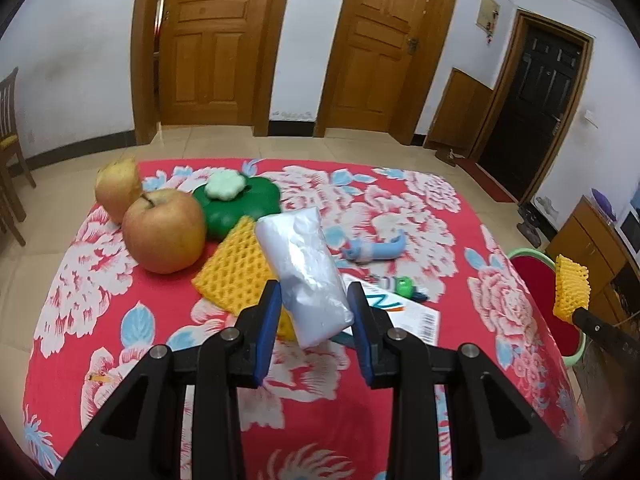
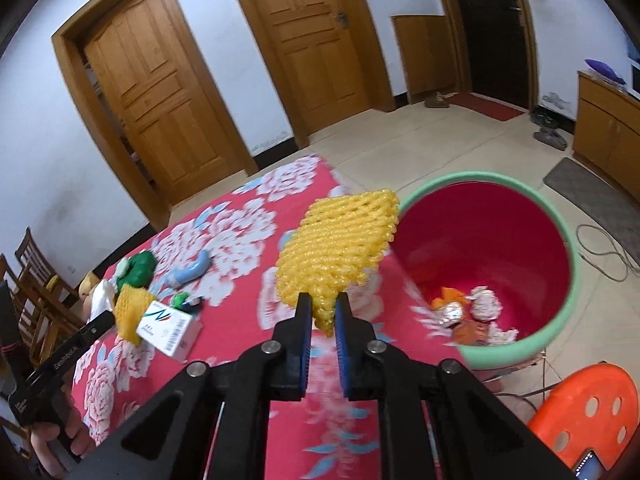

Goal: Collect trash
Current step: 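Move both tools over the red bucket and open them to drop net and bag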

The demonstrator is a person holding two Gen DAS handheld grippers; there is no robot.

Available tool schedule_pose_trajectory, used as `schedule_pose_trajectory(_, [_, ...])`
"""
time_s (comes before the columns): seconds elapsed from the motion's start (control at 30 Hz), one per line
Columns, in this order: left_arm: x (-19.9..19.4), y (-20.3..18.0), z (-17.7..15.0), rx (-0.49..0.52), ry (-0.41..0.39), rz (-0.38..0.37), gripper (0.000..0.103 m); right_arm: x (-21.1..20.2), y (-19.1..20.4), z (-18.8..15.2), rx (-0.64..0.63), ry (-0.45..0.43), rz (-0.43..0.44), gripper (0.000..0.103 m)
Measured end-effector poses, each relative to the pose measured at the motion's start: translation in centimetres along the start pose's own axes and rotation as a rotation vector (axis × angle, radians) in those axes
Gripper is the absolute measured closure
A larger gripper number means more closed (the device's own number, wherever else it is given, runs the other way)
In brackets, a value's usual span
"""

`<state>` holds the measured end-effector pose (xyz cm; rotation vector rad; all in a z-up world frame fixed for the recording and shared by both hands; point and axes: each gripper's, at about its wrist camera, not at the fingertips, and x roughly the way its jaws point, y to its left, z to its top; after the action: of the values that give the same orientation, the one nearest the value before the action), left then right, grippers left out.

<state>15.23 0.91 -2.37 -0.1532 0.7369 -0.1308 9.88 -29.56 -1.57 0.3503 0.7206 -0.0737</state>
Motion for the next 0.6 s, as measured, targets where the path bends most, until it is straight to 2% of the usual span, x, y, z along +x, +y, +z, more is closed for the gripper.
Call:
schedule_pose_trajectory(0.17, [-0.5,-2.2,0.0,0.026,0.005,-0.027,0.069,-0.6,-3.4,-0.1,0.065,-0.012,-0.024,0.09])
schedule_pose_trajectory(0.43, [-0.4,-6.6,0.1,0.057,0.035,-0.095,0.069,0.0,-8.3,-0.2,0.153,0.022,-0.062,0.089])
schedule_pose_trajectory(0.6, [-0.2,-9.8,0.1,0.1,0.053,-0.131,0.069,0.9,-10.5,0.0,0.184,0.031,-0.068,0.084])
